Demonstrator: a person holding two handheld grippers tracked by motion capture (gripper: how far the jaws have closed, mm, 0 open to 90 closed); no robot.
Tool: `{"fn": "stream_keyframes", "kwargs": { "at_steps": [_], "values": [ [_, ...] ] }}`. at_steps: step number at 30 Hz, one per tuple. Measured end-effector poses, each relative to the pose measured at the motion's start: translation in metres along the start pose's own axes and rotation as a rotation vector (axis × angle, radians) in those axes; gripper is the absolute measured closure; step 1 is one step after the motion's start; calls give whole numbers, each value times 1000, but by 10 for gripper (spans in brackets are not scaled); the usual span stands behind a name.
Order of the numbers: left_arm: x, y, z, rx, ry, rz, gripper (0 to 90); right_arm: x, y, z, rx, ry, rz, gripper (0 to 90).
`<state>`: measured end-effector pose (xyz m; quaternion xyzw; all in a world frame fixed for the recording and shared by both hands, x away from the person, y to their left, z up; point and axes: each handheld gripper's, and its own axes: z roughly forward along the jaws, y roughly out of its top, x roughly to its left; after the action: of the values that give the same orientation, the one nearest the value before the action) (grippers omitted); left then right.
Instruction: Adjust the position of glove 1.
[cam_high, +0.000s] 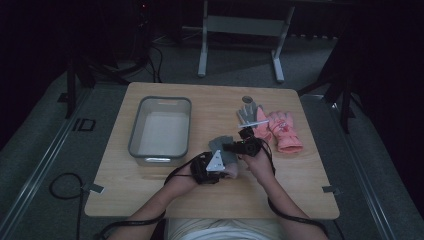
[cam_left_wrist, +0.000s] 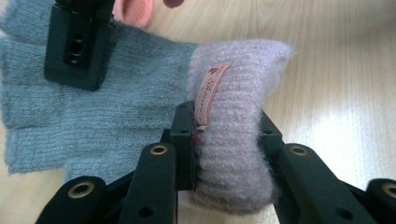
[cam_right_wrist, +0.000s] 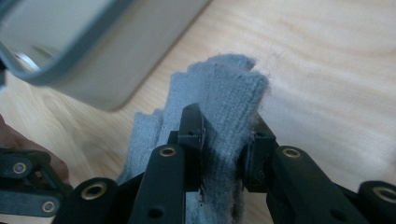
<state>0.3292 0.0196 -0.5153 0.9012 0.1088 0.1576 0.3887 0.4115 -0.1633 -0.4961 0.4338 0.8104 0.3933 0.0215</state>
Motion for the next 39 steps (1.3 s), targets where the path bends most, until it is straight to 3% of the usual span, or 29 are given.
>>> {"fn": "stream_keyframes", "kwargs": {
  "at_steps": [8,15,27,39],
  "values": [
    [17,27,-30,39,-8,82,688,7,21,-21,-52,21,-7,738],
    [32,36,-48,62,-12,120,688,17,39,-26,-75,19,-34,738],
    [59,37,-79,72,14,104,688,36,75,-17,-105,24,-78,739],
    [83,25,-107,133,10,114,687,58,100,3,-106,49,-99,739]
  ]
}}
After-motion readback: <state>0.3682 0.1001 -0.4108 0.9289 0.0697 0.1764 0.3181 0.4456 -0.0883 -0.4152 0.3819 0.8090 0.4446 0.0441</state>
